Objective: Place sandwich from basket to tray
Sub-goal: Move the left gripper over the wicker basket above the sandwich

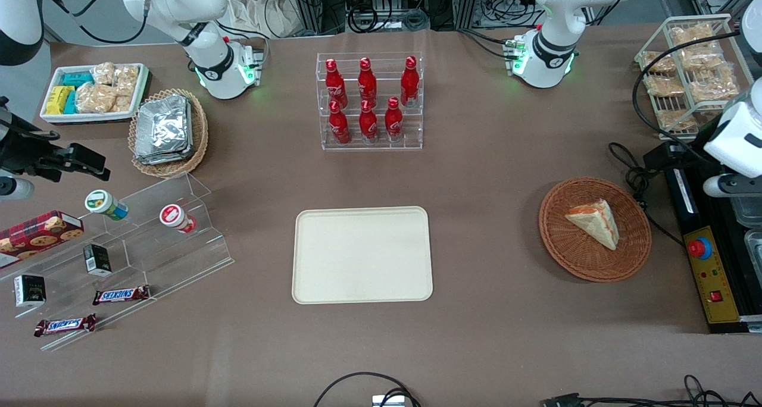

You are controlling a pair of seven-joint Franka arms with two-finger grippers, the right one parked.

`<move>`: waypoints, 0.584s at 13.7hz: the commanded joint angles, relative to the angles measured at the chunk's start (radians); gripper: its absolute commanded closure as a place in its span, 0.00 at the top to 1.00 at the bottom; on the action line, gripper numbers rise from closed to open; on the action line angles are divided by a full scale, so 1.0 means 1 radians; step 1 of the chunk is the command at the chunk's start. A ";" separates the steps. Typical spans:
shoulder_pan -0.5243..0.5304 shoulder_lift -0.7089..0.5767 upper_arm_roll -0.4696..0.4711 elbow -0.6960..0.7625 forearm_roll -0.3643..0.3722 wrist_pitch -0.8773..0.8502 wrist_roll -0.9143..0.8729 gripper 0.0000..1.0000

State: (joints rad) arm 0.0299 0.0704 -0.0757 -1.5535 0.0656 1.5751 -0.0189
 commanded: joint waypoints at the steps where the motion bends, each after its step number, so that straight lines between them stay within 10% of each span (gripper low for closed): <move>1: -0.002 0.011 -0.004 0.030 0.020 -0.030 0.011 1.00; 8: 0.004 0.052 0.000 -0.029 0.026 0.006 -0.108 1.00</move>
State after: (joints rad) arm 0.0324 0.0933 -0.0746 -1.5661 0.0773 1.5715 -0.0658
